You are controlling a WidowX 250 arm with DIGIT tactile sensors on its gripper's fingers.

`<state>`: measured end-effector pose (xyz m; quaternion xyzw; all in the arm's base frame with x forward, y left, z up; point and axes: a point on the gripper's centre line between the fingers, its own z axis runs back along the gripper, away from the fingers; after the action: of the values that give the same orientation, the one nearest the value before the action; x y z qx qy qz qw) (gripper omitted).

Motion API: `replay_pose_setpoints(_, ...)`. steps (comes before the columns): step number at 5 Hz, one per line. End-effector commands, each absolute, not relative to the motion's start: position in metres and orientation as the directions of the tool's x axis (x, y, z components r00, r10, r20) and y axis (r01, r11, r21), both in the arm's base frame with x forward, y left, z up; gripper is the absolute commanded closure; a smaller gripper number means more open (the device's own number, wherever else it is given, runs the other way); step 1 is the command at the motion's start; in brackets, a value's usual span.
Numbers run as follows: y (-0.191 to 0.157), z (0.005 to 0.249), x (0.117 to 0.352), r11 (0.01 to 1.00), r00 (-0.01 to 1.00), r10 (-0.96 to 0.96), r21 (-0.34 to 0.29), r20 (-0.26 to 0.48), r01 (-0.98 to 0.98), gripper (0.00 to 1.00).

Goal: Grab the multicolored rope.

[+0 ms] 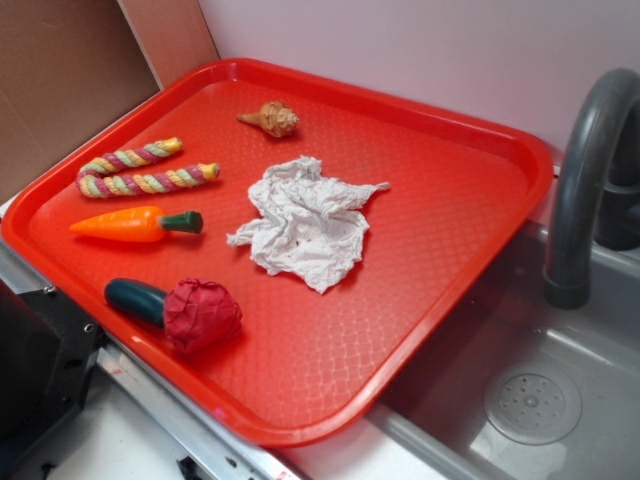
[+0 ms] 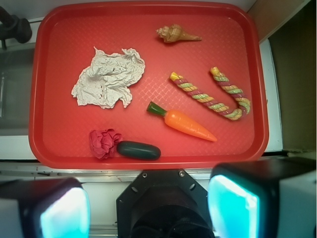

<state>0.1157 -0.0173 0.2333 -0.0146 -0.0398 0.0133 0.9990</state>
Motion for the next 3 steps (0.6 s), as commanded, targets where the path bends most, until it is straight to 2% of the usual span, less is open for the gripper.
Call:
replay_pose_setpoints(1, -0.017, 0.233, 0.116, 0.999, 0.996, 0.028, -0.030, 0.079, -0.025, 0.00)
replay_pose_setpoints(2, -0.012, 0.217, 0.150, 0.987, 0.981, -0.155, -0.025, 0.113, 0.159, 0.00)
replay_pose_setpoints(3, -0.004, 0.197, 0.188, 0.946, 0.942, -0.316, 0.118, 0.115, 0.303, 0.00)
